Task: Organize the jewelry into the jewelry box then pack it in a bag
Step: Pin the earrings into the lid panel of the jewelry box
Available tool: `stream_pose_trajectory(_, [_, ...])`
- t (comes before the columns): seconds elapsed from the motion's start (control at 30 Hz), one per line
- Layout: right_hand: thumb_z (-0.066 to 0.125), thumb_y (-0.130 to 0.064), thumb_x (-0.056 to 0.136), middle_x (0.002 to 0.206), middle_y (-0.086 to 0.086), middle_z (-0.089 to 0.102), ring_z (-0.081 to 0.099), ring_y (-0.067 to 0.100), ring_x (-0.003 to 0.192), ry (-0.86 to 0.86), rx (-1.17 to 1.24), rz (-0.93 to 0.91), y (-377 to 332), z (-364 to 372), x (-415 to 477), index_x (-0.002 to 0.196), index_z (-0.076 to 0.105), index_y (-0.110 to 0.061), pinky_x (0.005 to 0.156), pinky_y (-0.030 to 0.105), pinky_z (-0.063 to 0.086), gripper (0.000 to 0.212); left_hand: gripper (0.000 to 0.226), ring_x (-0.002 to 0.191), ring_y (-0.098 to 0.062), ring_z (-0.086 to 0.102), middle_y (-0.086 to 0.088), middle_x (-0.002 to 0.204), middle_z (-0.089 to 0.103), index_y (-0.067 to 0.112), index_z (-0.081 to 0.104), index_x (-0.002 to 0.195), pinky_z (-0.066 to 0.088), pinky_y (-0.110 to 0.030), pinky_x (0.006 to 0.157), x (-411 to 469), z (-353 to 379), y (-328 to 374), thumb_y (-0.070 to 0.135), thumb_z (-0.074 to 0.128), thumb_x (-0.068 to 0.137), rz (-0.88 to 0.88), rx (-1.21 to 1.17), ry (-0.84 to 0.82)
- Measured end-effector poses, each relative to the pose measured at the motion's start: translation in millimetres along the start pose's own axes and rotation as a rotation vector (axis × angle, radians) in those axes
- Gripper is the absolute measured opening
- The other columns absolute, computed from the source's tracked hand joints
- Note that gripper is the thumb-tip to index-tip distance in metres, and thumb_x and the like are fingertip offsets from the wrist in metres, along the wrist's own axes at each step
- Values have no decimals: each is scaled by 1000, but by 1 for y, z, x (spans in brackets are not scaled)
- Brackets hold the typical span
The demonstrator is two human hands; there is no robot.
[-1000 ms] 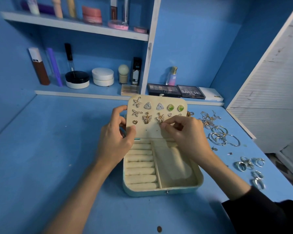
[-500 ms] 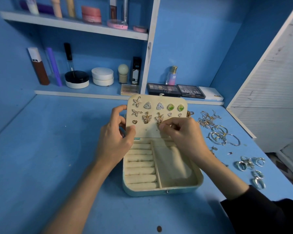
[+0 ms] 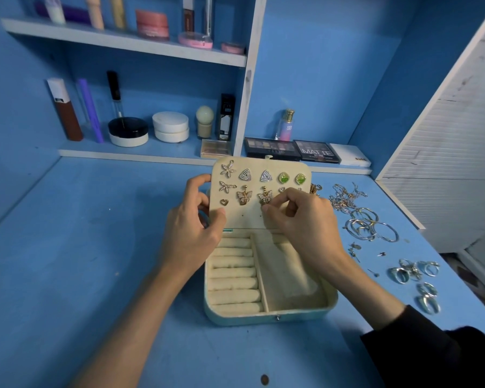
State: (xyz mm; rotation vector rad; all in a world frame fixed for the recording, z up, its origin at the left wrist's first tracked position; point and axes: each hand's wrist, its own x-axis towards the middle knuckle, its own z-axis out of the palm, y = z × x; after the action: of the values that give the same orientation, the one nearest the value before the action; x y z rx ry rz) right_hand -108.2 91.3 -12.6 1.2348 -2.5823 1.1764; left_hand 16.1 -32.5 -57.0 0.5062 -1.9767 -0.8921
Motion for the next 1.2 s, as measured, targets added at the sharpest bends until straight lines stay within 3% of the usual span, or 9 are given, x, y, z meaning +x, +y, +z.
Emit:
stream_pose_trajectory(0.17, [65,-31,84,55,-10,41,41,9,54,165,-28,-238,-2,-12,9,80,63,-23,54,30,34,9,40,67,-7,59,15,80,65,19,45,119,46,-27,59,0,-1,2,17,56,80,1,-23,-9])
stream_pose_trajectory(0.27, [58,-30,84,85,-2,58,43,19,85,253,-259,-444,-5,-23,24,102,64,-15,70,29,35,24,40,65,-8,58,13,75,65,29,43,114,46,-29,59,0,-1,2,17,56,79,-12,-42,8])
stream_pose_trajectory(0.37, [54,-33,84,110,1,63,39,25,105,145,-441,-518,-6,-28,36,119,60,-15,83,39,32,39,39,64,-10,58,11,75,66,31,44,113,46,-30,61,-2,-2,3,16,57,79,-27,-54,14])
stream_pose_trajectory(0.47, [48,-34,84,103,-3,68,48,25,109,46,-435,-479,-7,-30,40,116,63,-17,87,42,26,39,40,69,-11,58,12,80,66,25,48,117,47,-33,67,-4,-4,9,19,57,78,-88,-48,10])
stream_pose_trajectory(0.6, [45,-31,84,97,-6,68,51,19,109,45,-413,-474,-8,-34,37,113,65,-17,97,44,16,38,42,105,-13,53,10,110,61,20,52,119,45,-30,87,-15,-8,34,21,59,77,-91,44,236])
stream_pose_trajectory(0.7, [46,-29,83,97,-5,68,52,18,109,47,-418,-488,-8,-36,34,113,65,-17,100,44,13,38,33,100,-4,60,7,102,69,22,57,107,44,-15,79,-28,-1,83,17,61,75,-368,-496,185])
stream_pose_trajectory(0.8, [49,-26,82,94,-5,68,53,18,106,60,-414,-510,-9,-36,30,111,66,-16,99,47,16,36,23,101,-13,63,-5,102,73,14,59,107,46,-26,82,-32,11,109,10,53,86,-841,-1136,52])
stream_pose_trajectory(0.87, [52,-23,81,92,-4,68,53,17,104,93,-411,-533,-9,-37,27,108,67,-15,98,50,19,32,21,110,-22,61,-12,108,71,9,59,108,46,-34,91,-30,13,108,14,48,91,-1057,-1369,19])
stream_pose_trajectory(1.2, [49,-22,81,95,-5,70,60,19,107,132,-412,-594,-10,-46,5,104,67,-15,102,53,16,31,29,119,-26,55,-17,119,65,6,55,117,42,-38,99,-27,13,100,22,45,94,-1230,-1588,100])
